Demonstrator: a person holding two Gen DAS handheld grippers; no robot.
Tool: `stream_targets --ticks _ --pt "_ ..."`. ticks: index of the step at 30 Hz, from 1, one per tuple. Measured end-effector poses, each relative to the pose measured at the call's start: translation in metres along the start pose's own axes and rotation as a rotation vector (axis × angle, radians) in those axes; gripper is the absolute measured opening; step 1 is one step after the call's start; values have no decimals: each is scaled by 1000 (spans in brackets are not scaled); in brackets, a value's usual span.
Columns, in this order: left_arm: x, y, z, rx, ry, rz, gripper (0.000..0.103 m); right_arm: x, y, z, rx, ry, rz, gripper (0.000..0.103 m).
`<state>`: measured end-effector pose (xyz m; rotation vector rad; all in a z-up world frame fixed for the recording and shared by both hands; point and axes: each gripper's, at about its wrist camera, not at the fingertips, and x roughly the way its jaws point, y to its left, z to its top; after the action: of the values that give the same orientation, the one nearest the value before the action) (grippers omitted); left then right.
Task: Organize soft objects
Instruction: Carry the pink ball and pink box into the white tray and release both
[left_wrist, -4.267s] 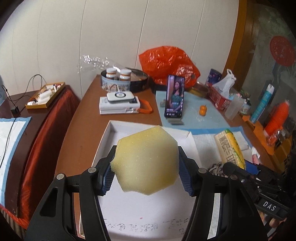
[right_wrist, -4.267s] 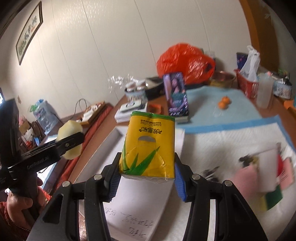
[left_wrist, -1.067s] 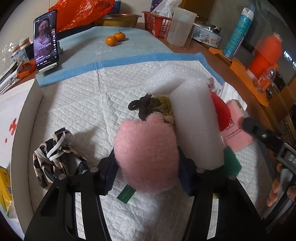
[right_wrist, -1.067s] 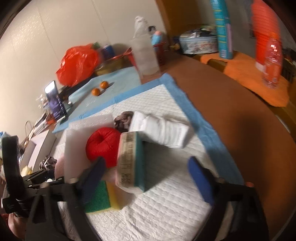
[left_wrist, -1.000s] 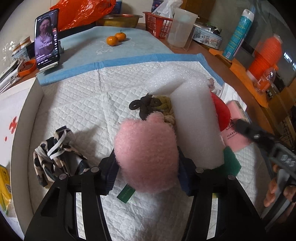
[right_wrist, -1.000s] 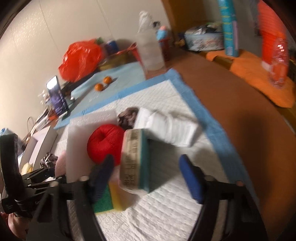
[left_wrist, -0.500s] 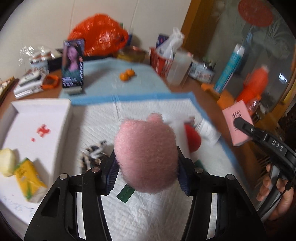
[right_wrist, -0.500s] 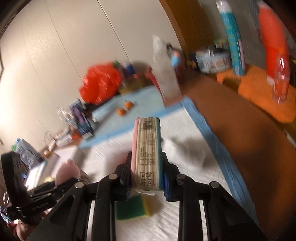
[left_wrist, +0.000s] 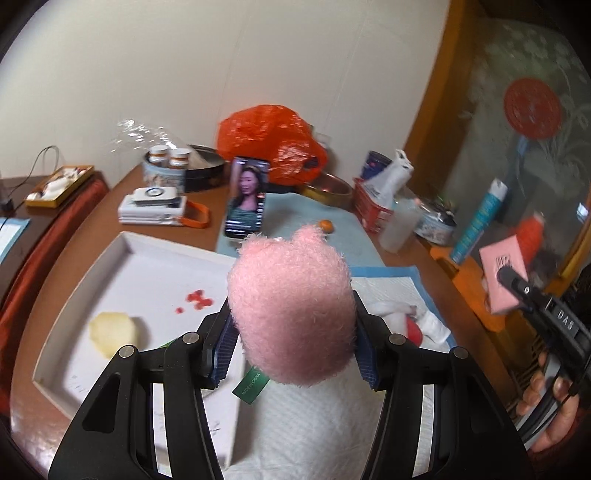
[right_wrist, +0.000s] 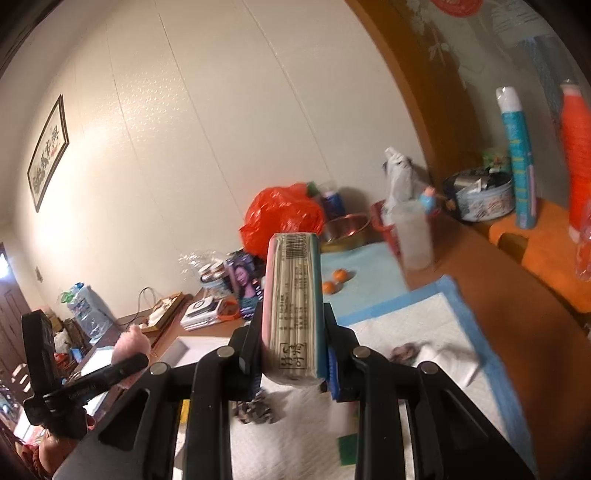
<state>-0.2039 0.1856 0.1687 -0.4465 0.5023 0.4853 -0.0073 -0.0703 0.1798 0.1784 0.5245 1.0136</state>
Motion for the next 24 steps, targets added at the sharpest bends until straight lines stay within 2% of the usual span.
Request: stream_targets --ticks 8,24 --pt "-23 27 -5 -32 -28 30 55 9 24 -6 -19 21 34 26" --pt "-44 57 -6 -66 -51 32 55 13 51 -16 -44 50 46 26"
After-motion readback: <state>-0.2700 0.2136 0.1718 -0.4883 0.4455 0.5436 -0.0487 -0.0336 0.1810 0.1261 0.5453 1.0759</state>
